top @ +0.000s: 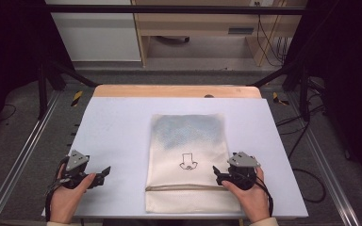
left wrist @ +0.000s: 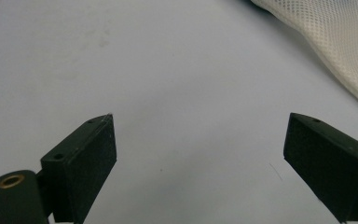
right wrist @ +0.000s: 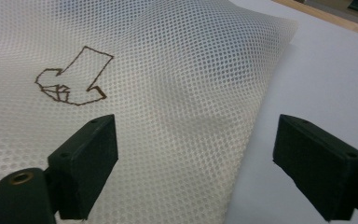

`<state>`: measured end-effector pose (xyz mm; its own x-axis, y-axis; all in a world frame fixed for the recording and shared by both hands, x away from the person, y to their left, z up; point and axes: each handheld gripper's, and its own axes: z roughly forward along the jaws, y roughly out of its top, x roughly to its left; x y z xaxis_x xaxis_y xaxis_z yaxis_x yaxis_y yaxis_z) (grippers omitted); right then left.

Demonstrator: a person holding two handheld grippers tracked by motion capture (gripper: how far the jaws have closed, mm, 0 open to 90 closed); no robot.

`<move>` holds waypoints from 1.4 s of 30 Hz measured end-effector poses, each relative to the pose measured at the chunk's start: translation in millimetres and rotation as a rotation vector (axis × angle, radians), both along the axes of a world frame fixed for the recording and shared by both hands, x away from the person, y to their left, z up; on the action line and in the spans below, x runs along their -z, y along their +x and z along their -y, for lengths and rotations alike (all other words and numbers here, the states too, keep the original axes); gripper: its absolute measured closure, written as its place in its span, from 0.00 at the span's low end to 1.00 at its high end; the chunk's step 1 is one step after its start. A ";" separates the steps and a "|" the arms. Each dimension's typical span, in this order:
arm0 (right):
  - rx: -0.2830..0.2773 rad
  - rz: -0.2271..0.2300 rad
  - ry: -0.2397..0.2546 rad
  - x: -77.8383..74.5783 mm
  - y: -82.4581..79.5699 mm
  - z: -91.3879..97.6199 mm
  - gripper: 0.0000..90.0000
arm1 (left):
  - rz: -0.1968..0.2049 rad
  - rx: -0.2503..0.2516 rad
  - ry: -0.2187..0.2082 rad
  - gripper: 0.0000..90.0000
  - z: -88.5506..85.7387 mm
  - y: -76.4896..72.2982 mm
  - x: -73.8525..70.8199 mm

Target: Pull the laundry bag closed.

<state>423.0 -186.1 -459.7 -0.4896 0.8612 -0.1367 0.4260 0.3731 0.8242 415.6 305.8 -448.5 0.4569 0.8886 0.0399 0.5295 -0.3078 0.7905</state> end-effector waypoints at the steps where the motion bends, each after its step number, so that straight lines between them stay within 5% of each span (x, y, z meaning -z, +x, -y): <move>1: 0.000 0.000 0.000 0.0 0.0 0.0 0.18 | 0.000 0.000 0.000 0.10 0.0 0.0 0.0; 8: -0.095 -0.036 -0.039 -9.7 -5.4 -11.8 0.29 | -0.023 0.029 0.020 0.10 10.2 -17.7 3.6; 19: -0.288 -0.093 -0.120 -27.5 -9.8 -57.3 0.41 | -0.003 0.057 0.029 0.08 24.9 -15.5 4.2; 26: -0.400 -0.130 -0.193 -39.2 -8.0 -91.4 0.41 | 0.014 0.028 0.030 0.08 24.9 -11.7 5.3; 34: -0.545 -0.161 -0.253 -46.5 -9.8 -130.0 0.57 | 0.016 0.022 0.051 0.08 25.4 -8.7 4.9; 42: -0.606 -0.168 -0.280 -47.3 -11.6 -148.7 0.66 | 0.012 0.019 0.057 0.08 25.1 -7.2 5.4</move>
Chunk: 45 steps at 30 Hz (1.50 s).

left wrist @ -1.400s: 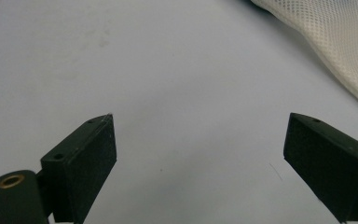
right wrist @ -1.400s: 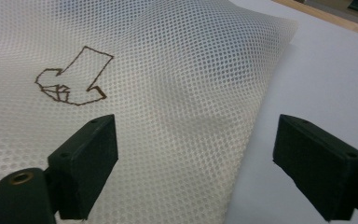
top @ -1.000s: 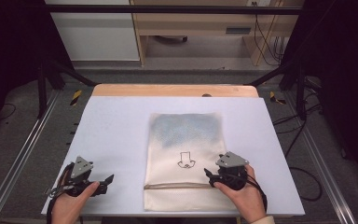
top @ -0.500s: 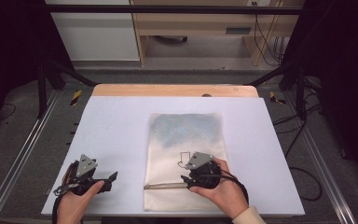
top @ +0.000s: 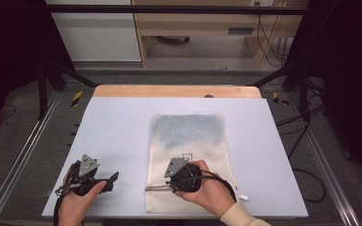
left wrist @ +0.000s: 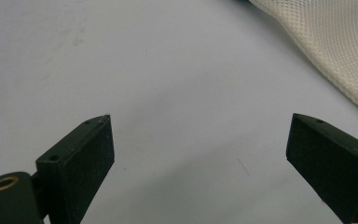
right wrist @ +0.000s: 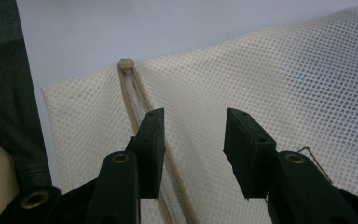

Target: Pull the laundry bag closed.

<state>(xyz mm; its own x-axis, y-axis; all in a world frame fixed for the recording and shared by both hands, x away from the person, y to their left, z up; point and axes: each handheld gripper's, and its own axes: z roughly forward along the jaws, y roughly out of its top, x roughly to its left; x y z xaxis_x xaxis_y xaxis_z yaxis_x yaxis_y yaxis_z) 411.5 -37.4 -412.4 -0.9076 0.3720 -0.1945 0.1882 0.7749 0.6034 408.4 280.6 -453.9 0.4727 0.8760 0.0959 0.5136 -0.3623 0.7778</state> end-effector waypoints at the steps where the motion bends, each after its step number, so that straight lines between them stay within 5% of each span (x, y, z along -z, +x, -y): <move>1: -0.006 -0.001 -0.002 -0.3 -0.1 -1.8 0.67 | 0.001 0.000 0.000 0.08 0.0 0.0 -0.1; 45: -0.198 -0.058 -0.030 -10.4 6.1 -39.9 0.85 | 0.004 -0.040 0.008 0.10 -4.6 3.2 -0.4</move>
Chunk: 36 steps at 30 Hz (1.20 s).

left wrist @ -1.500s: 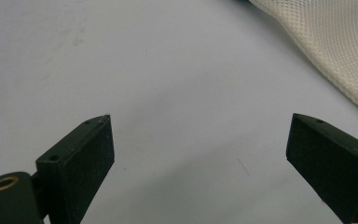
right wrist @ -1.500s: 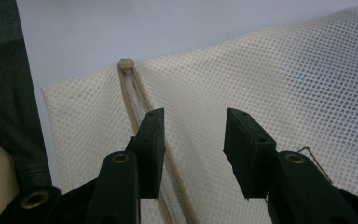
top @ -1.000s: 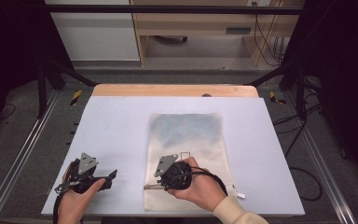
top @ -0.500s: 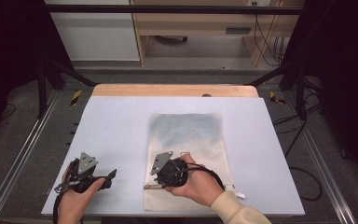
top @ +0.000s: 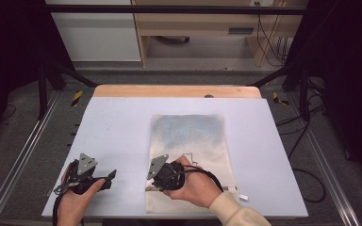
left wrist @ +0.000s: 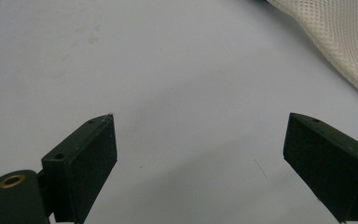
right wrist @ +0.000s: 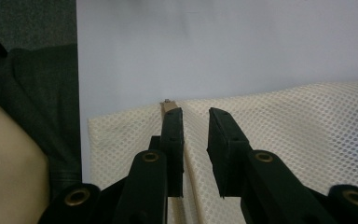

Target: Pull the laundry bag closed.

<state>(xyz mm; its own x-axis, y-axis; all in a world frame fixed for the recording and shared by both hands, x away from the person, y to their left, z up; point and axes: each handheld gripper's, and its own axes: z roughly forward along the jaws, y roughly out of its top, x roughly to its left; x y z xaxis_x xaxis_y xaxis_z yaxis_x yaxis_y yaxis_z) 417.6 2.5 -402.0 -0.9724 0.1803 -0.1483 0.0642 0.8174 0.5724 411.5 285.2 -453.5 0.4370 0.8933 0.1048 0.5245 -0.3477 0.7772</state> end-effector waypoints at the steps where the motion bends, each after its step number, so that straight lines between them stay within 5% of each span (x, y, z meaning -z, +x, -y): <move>1: -0.006 -0.006 -0.004 0.6 0.2 -1.5 0.84 | 0.000 -0.001 0.001 0.10 0.1 0.1 0.1; 25: -0.049 -0.069 -0.075 32.2 10.5 -35.0 0.79 | -0.003 -0.001 -0.001 0.11 -1.3 0.5 -0.7; 36: -0.049 -0.092 -0.097 37.2 10.5 -36.5 0.91 | -0.010 0.008 -0.005 0.11 -0.2 -1.0 -1.4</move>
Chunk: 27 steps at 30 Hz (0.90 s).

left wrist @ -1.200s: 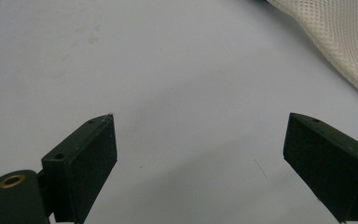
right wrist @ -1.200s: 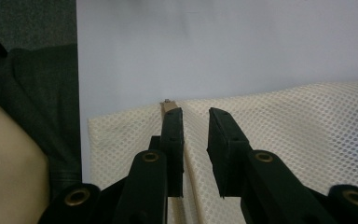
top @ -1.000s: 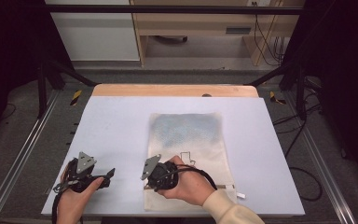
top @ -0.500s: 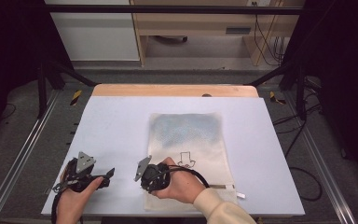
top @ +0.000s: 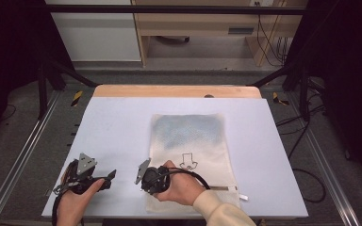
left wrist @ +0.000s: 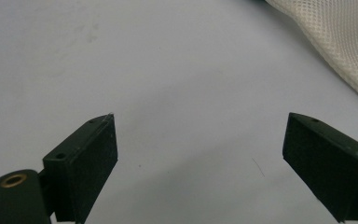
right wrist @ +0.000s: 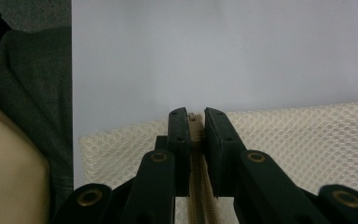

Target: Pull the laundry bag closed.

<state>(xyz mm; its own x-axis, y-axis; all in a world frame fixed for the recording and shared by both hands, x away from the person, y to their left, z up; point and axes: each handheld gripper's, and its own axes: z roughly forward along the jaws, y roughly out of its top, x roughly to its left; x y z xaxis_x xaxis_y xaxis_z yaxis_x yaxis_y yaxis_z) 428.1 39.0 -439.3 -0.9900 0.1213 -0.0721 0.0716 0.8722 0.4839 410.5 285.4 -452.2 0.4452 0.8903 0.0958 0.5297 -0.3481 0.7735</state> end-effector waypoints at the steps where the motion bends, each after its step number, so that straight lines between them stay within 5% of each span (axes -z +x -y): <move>1: -0.001 -0.006 0.004 -1.8 -0.2 0.9 0.91 | 0.001 0.009 -0.002 0.11 0.8 -2.5 -1.1; 12: 0.017 -0.023 0.039 -18.0 0.5 8.9 0.91 | -0.050 0.122 -0.041 0.18 13.6 -22.8 -4.7; 22: 0.019 -0.001 0.054 -23.6 -0.2 10.0 0.91 | -0.140 0.248 -0.174 0.19 40.4 -34.1 2.5; 23: 0.020 -0.002 0.054 -23.3 -0.1 9.7 0.91 | -0.170 0.273 -0.244 0.19 43.8 -34.1 5.0; 25: 0.017 -0.005 0.056 -22.9 0.4 9.4 0.91 | -0.190 0.292 -0.280 0.20 47.2 -34.3 7.0; 27: 0.020 -0.005 0.058 -23.1 0.3 9.0 0.91 | -0.187 0.299 -0.264 0.20 51.3 -34.1 8.2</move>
<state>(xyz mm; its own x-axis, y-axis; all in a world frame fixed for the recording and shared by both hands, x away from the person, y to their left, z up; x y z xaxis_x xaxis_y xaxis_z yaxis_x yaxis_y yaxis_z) 428.3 30.0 -416.2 -0.9877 0.1445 -0.0591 0.0911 0.8411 0.5332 376.4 234.0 -460.3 0.6754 0.7025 -0.2244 0.5750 -0.3111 0.7567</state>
